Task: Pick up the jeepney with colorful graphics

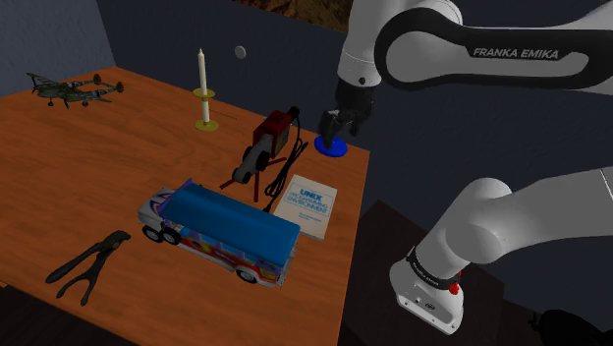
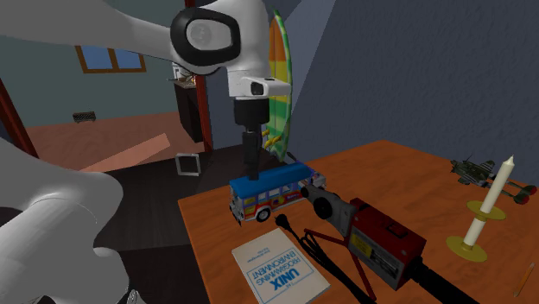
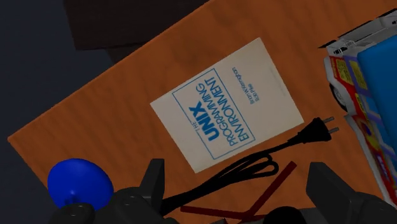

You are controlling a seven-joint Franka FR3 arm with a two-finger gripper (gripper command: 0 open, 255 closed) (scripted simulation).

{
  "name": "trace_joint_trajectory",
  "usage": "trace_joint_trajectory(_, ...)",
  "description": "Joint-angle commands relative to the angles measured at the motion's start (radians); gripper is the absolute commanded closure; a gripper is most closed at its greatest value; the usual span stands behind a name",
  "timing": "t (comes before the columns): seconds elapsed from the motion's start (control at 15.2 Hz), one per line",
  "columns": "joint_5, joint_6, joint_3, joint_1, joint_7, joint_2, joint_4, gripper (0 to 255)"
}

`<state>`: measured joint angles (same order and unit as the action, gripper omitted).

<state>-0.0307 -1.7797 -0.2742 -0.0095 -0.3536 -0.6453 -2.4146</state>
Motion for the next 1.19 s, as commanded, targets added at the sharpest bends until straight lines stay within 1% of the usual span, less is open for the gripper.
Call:
trace_joint_trajectory(0.0, -0.022, -0.027, -0.051, -0.004, -0.089, 0.061, 0.029, 0)
trace_joint_trajectory(0.26, -0.038, -0.081, -0.14, -0.021, -0.251, 0.192, 0.098, 0)
trace_joint_trajectory(0.53, -0.019, -0.127, -0.223, -0.044, -0.42, 0.344, 0.19, 0)
trace_joint_trajectory(0.66, 0.005, -0.145, -0.26, -0.053, -0.507, 0.427, 0.245, 0)
trace_joint_trajectory(0.86, 0.059, -0.164, -0.305, -0.058, -0.643, 0.561, 0.339, 0)
trace_joint_trajectory(0.99, 0.105, -0.168, -0.325, -0.052, -0.734, 0.655, 0.41, 0)
trace_joint_trajectory(1.12, 0.154, -0.166, -0.334, -0.036, -0.822, 0.751, 0.487, 0)
